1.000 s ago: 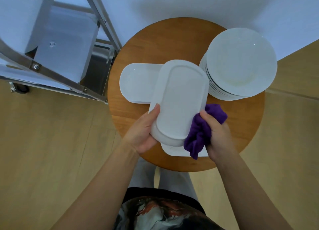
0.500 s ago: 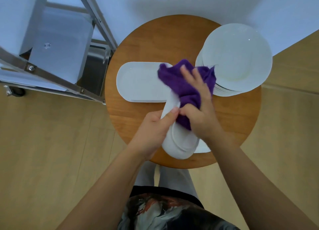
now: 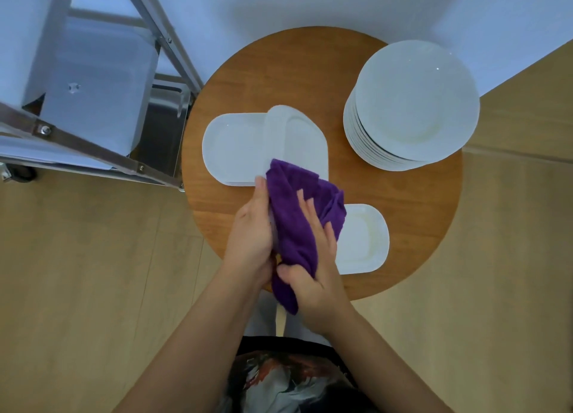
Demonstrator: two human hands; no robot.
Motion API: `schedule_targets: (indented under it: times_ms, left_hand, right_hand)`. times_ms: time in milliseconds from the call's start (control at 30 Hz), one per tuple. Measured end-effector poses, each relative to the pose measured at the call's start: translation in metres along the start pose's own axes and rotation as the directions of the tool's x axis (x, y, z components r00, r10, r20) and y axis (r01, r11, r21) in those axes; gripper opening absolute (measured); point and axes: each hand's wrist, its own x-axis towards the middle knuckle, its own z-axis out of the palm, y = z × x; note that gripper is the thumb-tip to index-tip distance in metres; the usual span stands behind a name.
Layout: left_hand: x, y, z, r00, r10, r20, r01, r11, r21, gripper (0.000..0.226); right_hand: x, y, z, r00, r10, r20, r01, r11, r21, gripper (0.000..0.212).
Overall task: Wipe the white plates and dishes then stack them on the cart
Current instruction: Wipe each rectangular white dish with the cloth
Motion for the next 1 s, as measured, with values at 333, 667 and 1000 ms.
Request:
schedule_targets:
  times_ms: [333,667,1000]
  left_hand:
    - [0.002,0.004,-0.027,0.918,0.028,0.396,0.01,0.996,-0.093,0.035]
    - [0.016,0.0,-0.039,0.952,-0.019,0.306,-0.068,0.96,0.272,0.055]
    - [0.028,0.045,-0.031,0.944,-0.28,0.177,0.305,0.942,-0.141,0.03]
  right_hand:
    - [0.029,0.017,-0.041,0.962,0.143,-0.233,-0.092,0.972,0.216,0.089]
    - [0.05,0.002,-0.073,0.812,0.502,-0.298,-0.206,0.724,0.658,0.023]
    - [0.029,-0.006,-0.027,0.959,-0.277,0.061,0.276,0.865,-0.419,0.054]
